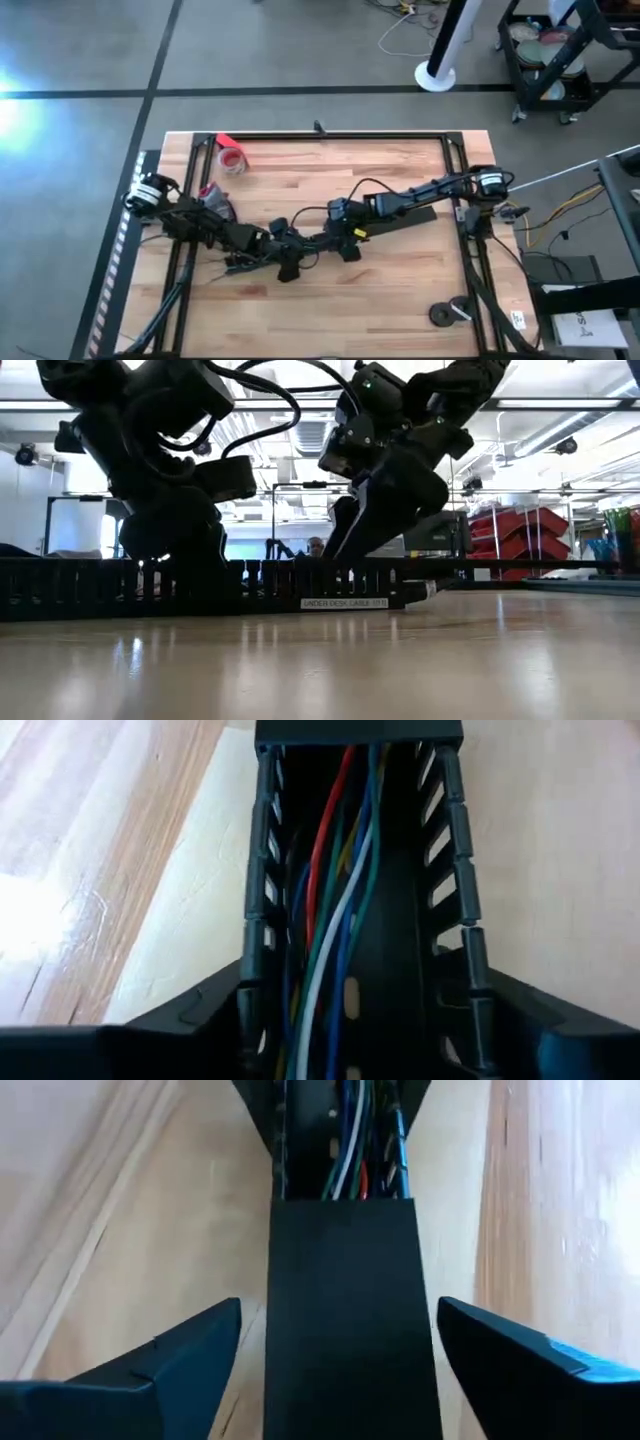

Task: Ziptie cables
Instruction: Close the black cable duct

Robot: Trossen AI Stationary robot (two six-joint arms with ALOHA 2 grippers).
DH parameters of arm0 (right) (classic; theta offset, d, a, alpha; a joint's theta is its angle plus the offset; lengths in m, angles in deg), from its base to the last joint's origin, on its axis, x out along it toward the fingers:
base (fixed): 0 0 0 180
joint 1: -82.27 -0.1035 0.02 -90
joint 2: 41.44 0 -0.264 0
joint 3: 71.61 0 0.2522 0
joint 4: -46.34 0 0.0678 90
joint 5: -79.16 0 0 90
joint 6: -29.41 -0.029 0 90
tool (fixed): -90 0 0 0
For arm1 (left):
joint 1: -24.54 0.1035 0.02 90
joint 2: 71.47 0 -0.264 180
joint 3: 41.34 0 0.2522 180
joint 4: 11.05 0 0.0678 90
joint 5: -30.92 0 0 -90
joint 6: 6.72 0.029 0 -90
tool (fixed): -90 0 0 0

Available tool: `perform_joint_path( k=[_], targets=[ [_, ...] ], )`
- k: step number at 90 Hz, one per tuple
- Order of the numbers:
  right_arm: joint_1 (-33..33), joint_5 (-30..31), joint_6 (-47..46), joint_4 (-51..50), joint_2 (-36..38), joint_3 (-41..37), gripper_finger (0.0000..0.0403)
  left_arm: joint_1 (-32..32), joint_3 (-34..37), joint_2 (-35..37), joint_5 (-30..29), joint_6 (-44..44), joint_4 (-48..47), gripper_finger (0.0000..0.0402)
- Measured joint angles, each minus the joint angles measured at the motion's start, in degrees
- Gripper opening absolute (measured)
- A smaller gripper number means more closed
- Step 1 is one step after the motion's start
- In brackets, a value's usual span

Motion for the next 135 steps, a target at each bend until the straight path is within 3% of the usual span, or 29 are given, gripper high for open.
perform_joint_path(
  k=[27,59,76,103,125,135],
  targets=[
    [0.0,-0.1,-0.8,1.1,-0.9,0.0,0.0217,0.0,0.1,0.0,0.5,0.3,-0.2,0.0222],
    [-1.1,-1.9,-0.8,4.1,-1.9,0.0,0.0235,-0.1,0.2,-0.1,0.0,0.6,-0.1,0.0235],
    [-1.1,-2.8,-1.3,4.9,-2.1,0.3,0.0217,-0.1,0.2,-0.1,-0.4,0.8,0.3,0.0224],
    [-1.7,-3.1,-5.9,5.4,-7.1,4.6,0.023,-0.2,0.4,-0.1,-0.4,0.7,0.4,0.0231],
    [-2.4,0.7,-8.3,2.1,-7.0,6.7,0.0218,-0.2,0.4,-0.1,-0.5,0.8,0.2,0.0232],
    [-2.2,-2.9,-4.7,0.8,-6.3,6.7,0.0228,-0.2,0.1,-0.1,-0.7,0.1,-0.5,0.023]
  ],
)
